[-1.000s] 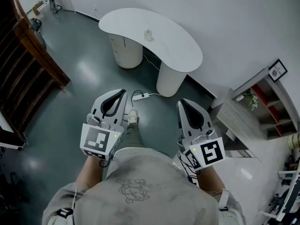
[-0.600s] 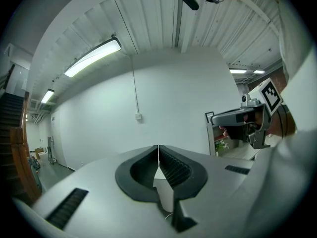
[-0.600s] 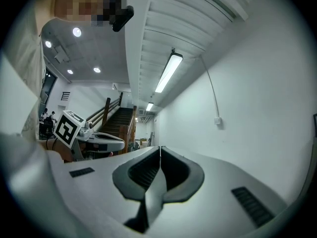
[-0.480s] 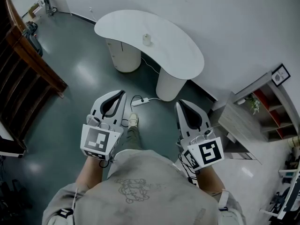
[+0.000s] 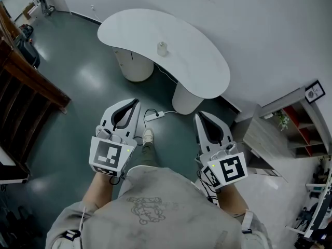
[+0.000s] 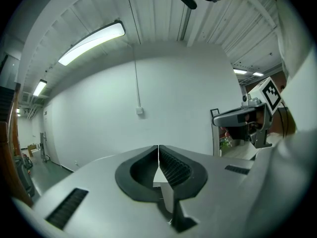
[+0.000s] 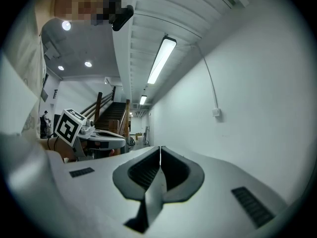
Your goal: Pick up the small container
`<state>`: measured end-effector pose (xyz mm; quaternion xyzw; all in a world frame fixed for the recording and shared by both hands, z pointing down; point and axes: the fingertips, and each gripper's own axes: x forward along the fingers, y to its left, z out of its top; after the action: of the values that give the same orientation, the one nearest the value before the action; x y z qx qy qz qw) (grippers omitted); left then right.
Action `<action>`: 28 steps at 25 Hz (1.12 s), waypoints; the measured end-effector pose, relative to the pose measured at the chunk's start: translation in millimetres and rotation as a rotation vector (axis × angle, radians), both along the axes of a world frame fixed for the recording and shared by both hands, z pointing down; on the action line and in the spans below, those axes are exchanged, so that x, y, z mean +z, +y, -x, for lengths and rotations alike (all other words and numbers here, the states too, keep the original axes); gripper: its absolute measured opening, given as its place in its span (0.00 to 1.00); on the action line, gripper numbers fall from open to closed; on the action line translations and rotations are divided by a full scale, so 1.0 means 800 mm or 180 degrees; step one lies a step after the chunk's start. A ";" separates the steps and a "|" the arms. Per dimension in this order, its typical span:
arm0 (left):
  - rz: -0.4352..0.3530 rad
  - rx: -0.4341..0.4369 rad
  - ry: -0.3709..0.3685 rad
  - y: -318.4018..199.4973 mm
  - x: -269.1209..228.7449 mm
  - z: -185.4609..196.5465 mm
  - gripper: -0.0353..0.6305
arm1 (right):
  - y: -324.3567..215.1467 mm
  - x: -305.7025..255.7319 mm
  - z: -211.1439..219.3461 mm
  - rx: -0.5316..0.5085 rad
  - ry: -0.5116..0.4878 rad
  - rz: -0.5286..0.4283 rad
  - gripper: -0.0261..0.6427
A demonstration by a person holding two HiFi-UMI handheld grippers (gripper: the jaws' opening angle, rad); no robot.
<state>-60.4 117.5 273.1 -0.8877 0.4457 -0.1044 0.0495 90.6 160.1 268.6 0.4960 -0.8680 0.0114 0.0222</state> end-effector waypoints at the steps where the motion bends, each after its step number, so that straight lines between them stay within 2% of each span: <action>1: 0.0013 0.0008 -0.0006 -0.016 -0.001 0.003 0.08 | -0.015 -0.001 0.004 0.0007 0.0001 0.0016 0.08; 16: 0.0121 0.0277 -0.0028 -0.233 -0.011 0.059 0.08 | -0.230 -0.019 0.068 0.0231 0.0096 0.0137 0.08; 28: 0.0180 0.0376 0.0054 -0.314 -0.005 0.068 0.08 | -0.314 -0.020 0.080 0.0334 0.0169 0.0176 0.08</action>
<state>-114.6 -134.1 268.7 -0.9144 0.3898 -0.1064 0.0266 26.2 -91.0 252.8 0.5402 -0.8392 0.0234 0.0583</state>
